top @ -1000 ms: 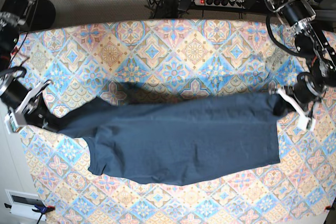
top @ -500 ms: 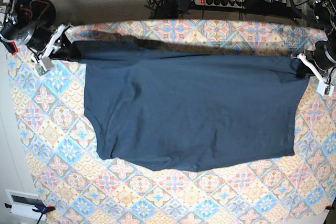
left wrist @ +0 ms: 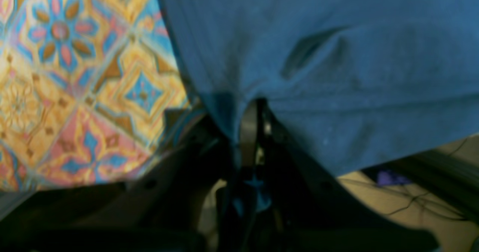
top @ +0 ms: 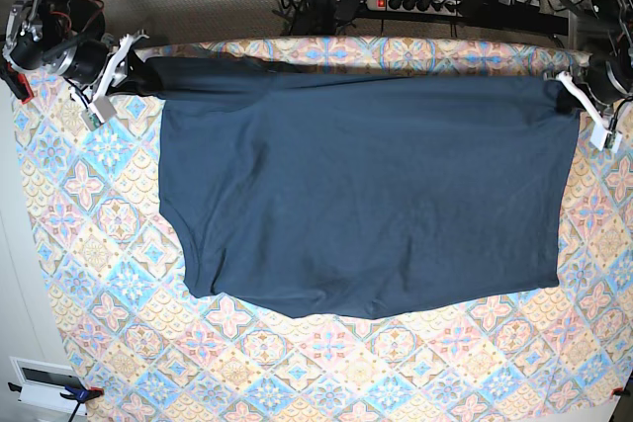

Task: Layout the t-shirt on the table in an organized manner, then fold the t-shirt properly
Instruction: 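Lay the shirt down with both grippers, stretching it between them, then release and regrasp the shirt edge with the right gripper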

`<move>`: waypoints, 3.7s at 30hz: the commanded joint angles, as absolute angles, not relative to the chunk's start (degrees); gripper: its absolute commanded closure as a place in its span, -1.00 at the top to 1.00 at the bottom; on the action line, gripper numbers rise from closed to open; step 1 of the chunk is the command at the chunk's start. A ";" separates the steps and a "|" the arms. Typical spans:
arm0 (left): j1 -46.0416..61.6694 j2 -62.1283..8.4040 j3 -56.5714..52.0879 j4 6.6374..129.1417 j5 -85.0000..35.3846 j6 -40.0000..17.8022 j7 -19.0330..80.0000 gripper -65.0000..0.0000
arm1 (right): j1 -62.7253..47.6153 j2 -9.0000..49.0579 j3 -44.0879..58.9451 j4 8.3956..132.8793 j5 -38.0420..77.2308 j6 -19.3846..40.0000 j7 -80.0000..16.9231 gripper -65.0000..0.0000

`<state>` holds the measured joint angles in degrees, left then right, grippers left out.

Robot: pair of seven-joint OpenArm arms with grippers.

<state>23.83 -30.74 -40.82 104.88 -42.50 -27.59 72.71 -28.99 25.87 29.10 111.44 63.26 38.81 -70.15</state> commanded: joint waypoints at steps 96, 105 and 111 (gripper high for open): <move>-7.25 -16.13 -44.26 63.60 -34.33 -22.64 51.56 -0.31 | -4.00 18.07 18.86 96.13 48.13 38.46 -61.67 -0.57; -7.78 -16.13 -43.38 62.11 -34.86 -22.37 50.77 -0.88 | -7.43 18.07 18.86 99.56 48.31 38.46 -61.93 -0.57; -7.60 -17.10 -43.56 62.29 -34.95 -22.29 53.49 -0.99 | -10.15 18.07 18.59 101.76 48.31 38.46 -62.02 -0.57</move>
<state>-7.42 -16.36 -43.48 61.87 -36.03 -22.50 51.88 -10.52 17.32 18.26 101.08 47.11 38.37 -63.02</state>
